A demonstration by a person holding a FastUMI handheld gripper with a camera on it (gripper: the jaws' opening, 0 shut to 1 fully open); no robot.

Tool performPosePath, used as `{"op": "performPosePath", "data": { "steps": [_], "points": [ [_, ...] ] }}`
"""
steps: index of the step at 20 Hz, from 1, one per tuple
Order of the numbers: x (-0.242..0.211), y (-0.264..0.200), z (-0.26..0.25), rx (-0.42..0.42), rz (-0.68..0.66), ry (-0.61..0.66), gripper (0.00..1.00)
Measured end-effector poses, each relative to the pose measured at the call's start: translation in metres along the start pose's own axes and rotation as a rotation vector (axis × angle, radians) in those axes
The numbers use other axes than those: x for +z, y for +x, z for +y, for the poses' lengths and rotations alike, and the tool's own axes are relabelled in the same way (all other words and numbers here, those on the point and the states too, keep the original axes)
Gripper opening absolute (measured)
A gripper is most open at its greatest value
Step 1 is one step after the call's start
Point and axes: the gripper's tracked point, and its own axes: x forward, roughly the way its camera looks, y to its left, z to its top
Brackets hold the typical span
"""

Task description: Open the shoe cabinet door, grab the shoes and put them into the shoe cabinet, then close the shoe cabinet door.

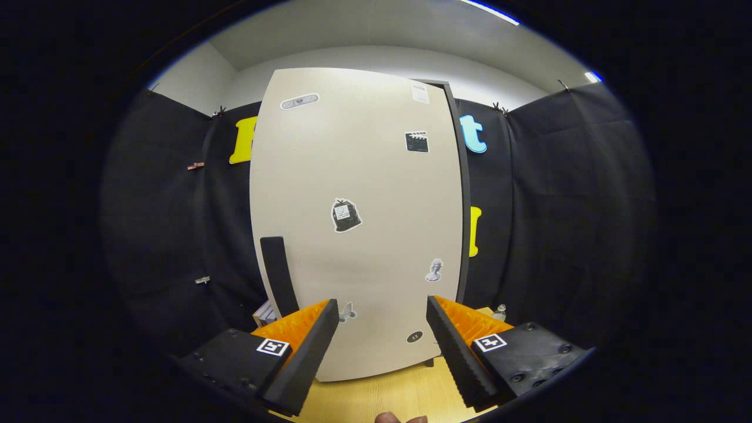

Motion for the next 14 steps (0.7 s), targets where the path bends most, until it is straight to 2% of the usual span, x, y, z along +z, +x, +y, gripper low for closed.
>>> {"op": "performPosePath", "data": {
  "steps": [14],
  "points": [
    [0.004, -0.014, -0.015, -0.039, -0.039, -0.056, 0.98]
  ]
}}
